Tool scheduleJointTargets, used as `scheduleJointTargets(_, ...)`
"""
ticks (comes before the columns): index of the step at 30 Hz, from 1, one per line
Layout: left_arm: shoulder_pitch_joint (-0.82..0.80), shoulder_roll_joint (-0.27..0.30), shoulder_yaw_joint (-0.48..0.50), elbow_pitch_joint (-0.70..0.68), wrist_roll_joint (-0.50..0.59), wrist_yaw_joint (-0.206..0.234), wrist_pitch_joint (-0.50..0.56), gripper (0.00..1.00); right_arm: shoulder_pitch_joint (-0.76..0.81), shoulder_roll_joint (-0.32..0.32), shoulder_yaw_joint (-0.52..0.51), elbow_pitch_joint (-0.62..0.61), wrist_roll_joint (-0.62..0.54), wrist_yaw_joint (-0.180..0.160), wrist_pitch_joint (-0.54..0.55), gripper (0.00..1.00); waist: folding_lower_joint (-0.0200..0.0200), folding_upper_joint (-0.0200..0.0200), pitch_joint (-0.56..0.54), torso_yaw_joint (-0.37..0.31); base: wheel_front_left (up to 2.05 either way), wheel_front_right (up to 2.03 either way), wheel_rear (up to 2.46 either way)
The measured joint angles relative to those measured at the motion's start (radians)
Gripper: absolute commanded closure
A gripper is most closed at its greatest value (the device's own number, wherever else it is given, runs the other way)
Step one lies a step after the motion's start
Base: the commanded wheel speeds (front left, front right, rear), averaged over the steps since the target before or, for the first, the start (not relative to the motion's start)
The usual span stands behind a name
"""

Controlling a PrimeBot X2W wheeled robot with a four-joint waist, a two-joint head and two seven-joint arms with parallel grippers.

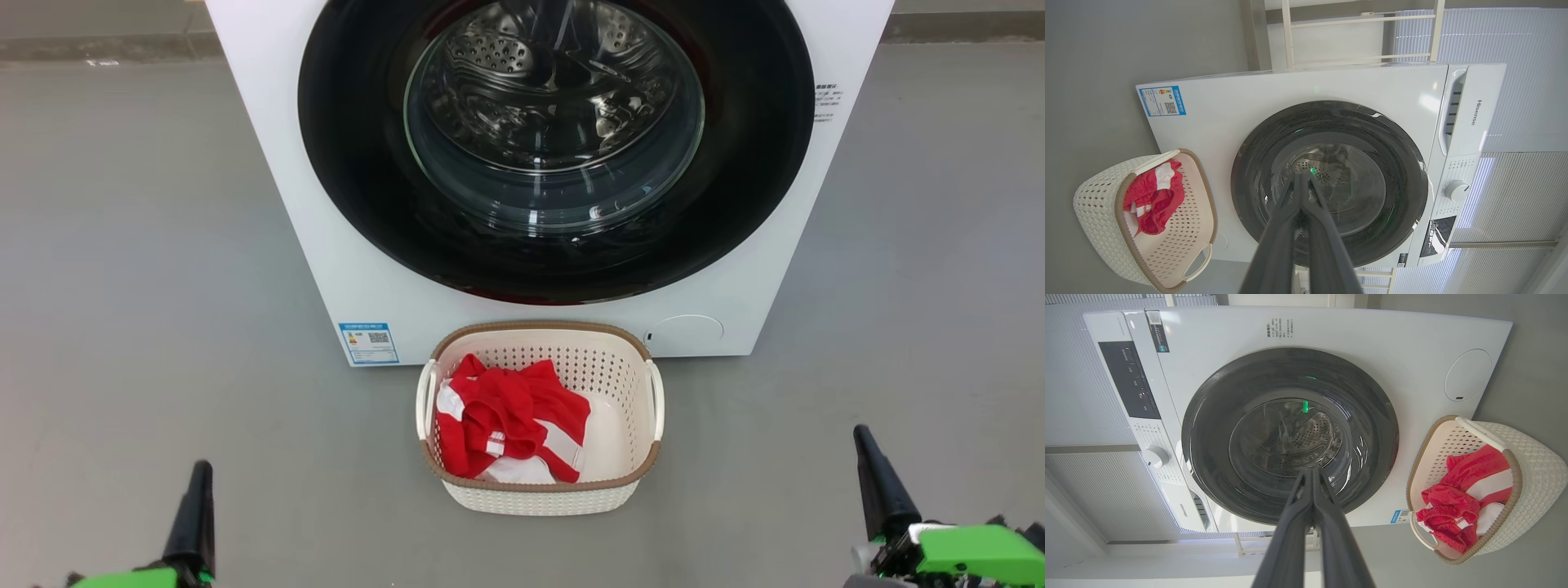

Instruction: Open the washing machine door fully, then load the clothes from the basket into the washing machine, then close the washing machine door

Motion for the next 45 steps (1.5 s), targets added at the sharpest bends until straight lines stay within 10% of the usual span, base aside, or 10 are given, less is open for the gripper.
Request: scheduleJointTargets(45, 0.046, -0.006, -0.075, -0.033, 0.139, 0.001, -0.11, 0.0, 0.017, -0.039, 0.096, -0.039, -0.119, 0.0, -0.109, 0.0, 0.0002, 0.0, 0.007, 0.012, 0.0, 0.0, 0.0)
